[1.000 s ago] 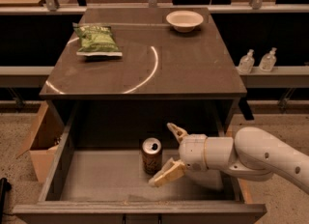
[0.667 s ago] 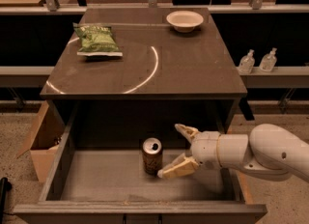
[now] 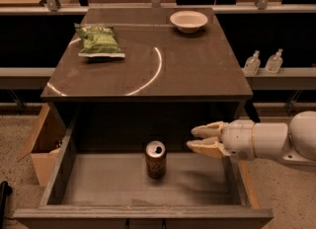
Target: Place orange can into top drawer
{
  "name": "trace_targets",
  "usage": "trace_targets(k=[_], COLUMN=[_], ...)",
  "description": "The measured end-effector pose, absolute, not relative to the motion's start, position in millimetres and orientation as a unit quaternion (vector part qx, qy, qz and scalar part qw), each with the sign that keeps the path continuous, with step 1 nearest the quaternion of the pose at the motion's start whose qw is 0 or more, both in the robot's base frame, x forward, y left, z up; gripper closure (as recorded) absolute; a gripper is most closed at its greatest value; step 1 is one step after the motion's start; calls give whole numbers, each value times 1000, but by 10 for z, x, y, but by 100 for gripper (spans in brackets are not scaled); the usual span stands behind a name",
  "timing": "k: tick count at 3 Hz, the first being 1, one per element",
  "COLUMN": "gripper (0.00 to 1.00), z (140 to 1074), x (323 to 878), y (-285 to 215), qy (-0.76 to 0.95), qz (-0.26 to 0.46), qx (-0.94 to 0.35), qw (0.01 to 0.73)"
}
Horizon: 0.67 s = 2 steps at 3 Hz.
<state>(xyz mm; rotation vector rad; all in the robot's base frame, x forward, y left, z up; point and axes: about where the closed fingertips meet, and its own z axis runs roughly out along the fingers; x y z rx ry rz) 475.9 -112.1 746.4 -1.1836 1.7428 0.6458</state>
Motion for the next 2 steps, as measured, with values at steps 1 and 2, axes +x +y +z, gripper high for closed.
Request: trace_targets(k=[1,2], gripper=[87,100], z=[7823,8113], x=[4828,4840], y=[-1492,-1597], qy=[676,651], qz=[291,304], qx=[-479,-492], qw=[479,492])
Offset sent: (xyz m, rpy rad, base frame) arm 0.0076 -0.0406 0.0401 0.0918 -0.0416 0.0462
